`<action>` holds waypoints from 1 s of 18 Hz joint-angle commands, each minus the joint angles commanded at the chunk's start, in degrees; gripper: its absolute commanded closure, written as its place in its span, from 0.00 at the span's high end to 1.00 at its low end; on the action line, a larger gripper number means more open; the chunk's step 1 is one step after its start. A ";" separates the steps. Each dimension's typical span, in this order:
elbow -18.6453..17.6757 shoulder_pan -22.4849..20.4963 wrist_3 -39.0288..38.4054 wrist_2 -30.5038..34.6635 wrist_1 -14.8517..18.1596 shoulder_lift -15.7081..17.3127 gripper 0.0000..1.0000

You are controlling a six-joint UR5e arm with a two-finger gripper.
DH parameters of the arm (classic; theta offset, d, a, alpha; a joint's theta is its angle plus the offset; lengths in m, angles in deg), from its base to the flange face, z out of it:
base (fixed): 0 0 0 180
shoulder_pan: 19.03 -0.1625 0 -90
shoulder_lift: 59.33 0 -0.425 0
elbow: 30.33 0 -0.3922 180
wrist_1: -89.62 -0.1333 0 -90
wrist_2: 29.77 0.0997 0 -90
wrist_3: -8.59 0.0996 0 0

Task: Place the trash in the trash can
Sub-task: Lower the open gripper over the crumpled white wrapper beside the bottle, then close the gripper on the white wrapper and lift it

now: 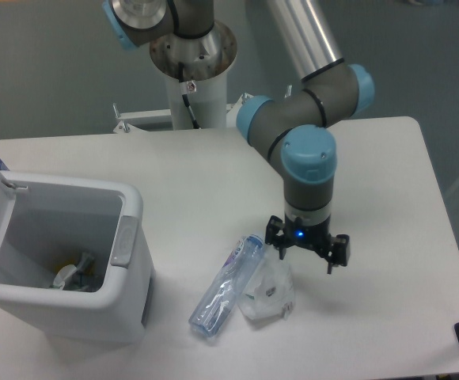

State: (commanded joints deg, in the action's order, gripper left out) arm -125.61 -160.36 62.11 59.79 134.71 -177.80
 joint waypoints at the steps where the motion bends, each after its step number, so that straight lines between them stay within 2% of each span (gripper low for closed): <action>1: 0.09 0.18 -0.17 0.09 -0.09 -0.70 1.00; 2: 0.61 0.27 -0.61 0.09 -0.09 -1.15 0.97; 8: 3.69 0.71 -7.20 -0.26 -0.09 -2.64 0.03; 9: 4.13 0.89 -8.08 -0.26 -0.09 -2.73 0.00; 12: 6.23 0.98 -12.47 -0.96 -0.09 -2.82 0.00; 18: 9.05 -0.16 -16.60 -14.04 0.35 -1.59 0.00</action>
State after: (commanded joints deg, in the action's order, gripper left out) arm -116.56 -160.53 45.51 45.75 135.06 -179.40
